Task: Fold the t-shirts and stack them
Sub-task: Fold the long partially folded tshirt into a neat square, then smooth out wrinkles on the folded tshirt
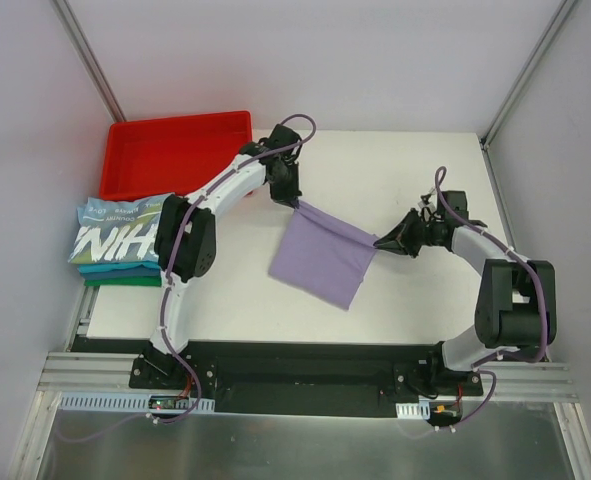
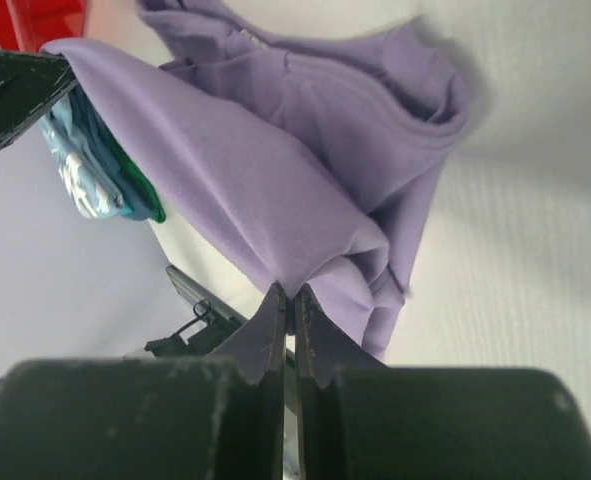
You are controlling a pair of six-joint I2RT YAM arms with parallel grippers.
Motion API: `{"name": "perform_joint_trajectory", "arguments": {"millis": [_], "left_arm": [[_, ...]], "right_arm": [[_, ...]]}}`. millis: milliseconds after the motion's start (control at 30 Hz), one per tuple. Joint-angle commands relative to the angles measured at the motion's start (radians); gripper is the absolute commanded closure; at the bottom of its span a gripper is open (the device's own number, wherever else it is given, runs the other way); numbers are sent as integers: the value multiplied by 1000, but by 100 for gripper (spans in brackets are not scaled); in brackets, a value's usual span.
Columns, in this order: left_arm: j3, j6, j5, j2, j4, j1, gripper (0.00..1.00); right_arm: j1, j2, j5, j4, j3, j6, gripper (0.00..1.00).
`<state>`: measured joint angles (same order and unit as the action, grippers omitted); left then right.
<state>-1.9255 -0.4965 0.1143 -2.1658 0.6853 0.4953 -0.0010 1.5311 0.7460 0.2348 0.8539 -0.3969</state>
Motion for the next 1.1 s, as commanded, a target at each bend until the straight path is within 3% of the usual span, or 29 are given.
{"name": "perform_joint_trajectory", "arguments": {"millis": [0,33,67,133,167,200,233,300,500,600,733,867,1067], "left_arm": [[-85,58,-50,-54,-10,-26,90],[-101,70,-44,-71,-10,-26,84],[-122,84,-33,-87,-9,-26,66],[-153,101,-1,-101,-9,-26,42],[-165,107,8,-97,-9,-26,26],[-170,108,10,-86,-10,-26,18],[-173,111,5,-74,-10,-27,14],[-162,116,1,-30,-10,-24,9],[-64,128,138,107,-42,-5,1],[-55,112,228,103,-63,18,1],[-64,92,177,54,-67,63,1],[-116,73,193,-31,-69,71,1],[-153,64,219,-140,-76,71,1]], "right_arm": [[-22,21,-114,1,36,1,96],[-22,27,-125,0,40,0,94],[-22,32,-138,-5,48,0,94],[-22,24,-190,-6,62,-3,86],[-22,9,-209,-6,69,1,77],[-22,0,-226,-2,80,6,60],[-22,-18,-235,7,94,12,51],[-22,-57,-272,38,117,27,34],[-1,-175,-206,16,79,44,4],[84,-180,-151,-83,34,-35,4],[168,-157,-263,-89,36,-51,4],[170,-106,-329,-100,43,-54,4],[165,44,-312,-100,86,12,4]]}}
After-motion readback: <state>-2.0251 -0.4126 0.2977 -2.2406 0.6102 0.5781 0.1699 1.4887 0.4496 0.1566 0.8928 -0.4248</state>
